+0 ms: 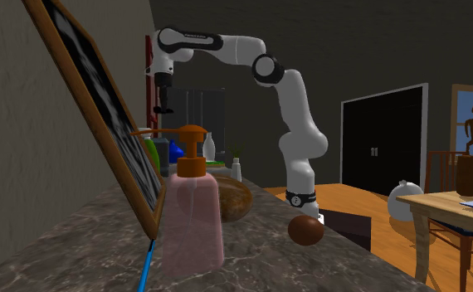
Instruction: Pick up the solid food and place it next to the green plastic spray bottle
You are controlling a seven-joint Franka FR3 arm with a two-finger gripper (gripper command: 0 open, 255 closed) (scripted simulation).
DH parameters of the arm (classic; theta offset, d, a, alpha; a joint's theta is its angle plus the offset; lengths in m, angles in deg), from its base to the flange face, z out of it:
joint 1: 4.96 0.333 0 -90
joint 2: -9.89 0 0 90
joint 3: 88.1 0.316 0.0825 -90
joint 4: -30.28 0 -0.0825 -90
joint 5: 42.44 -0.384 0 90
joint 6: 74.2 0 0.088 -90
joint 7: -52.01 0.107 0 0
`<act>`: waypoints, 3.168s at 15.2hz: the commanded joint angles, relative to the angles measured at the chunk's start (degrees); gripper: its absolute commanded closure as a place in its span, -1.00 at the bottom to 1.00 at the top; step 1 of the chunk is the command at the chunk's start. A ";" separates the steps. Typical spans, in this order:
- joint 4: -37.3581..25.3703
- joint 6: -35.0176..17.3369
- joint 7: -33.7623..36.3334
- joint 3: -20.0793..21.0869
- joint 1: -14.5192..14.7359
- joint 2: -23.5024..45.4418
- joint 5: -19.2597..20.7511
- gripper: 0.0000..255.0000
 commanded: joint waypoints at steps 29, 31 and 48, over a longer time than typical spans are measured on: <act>40.16 -16.77 22.73 10.73 11.73 -25.11 9.50 1.00; 41.70 -18.31 22.76 10.67 11.70 -25.11 9.54 1.00; 52.87 -31.47 22.56 9.91 11.47 -23.05 9.40 1.00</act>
